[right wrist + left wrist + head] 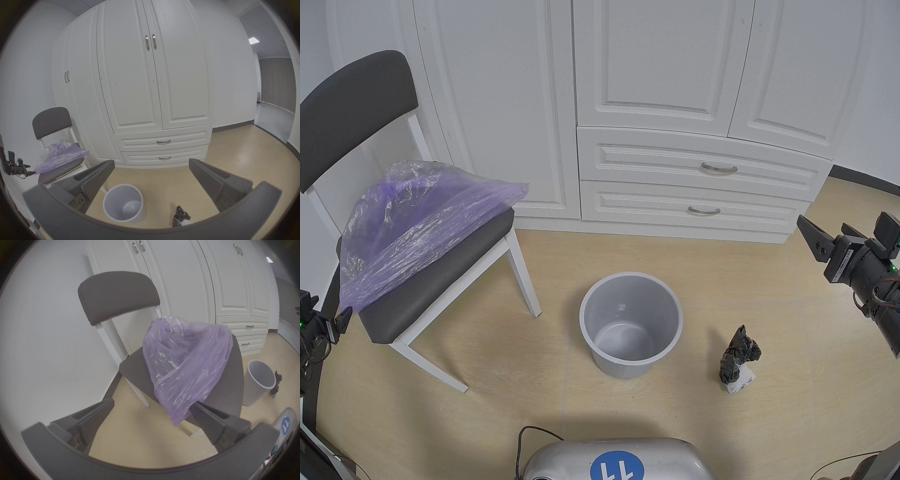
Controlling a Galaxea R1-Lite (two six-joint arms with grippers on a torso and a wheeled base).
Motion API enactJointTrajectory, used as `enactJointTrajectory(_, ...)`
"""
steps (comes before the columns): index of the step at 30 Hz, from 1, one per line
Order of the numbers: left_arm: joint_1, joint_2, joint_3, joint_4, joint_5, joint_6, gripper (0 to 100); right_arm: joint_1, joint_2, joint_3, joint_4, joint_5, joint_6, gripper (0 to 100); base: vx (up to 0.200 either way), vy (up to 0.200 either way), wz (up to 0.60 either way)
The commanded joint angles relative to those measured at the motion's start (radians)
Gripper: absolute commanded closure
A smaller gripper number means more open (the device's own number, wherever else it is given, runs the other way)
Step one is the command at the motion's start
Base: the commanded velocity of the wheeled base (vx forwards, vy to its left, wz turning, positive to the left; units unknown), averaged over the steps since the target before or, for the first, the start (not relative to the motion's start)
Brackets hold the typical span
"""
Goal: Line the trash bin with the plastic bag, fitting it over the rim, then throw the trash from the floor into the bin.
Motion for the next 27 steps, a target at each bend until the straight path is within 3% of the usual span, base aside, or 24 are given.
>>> enactJointTrajectory(1, -0.007, 0.068, 0.009, -0.094, 0.020, -0.035, 0, 0.000, -0.006, 0.000, 0.000, 0.000, -0.004, 0, 0.000, 0.000, 0.00)
enactJointTrajectory(6, -0.023, 0.125, 0.015, -0.195, 0.104, -0.041, 0, 0.000, -0.006, 0.000, 0.000, 0.000, -0.008, 0, 0.000, 0.000, 0.00)
enactJointTrajectory(11, -0.043, 0.232, 0.009, -0.327, 0.114, -0.049, 0, 0.000, -0.010, 0.000, 0.000, 0.000, -0.010, 0, 0.000, 0.000, 0.00)
enactJointTrajectory(27, -0.052, 0.223, -0.065, -0.327, 0.114, -0.179, 0, 0.002, -0.014, 0.008, 0.000, 0.002, -0.013, 0, 0.000, 0.000, 0.00)
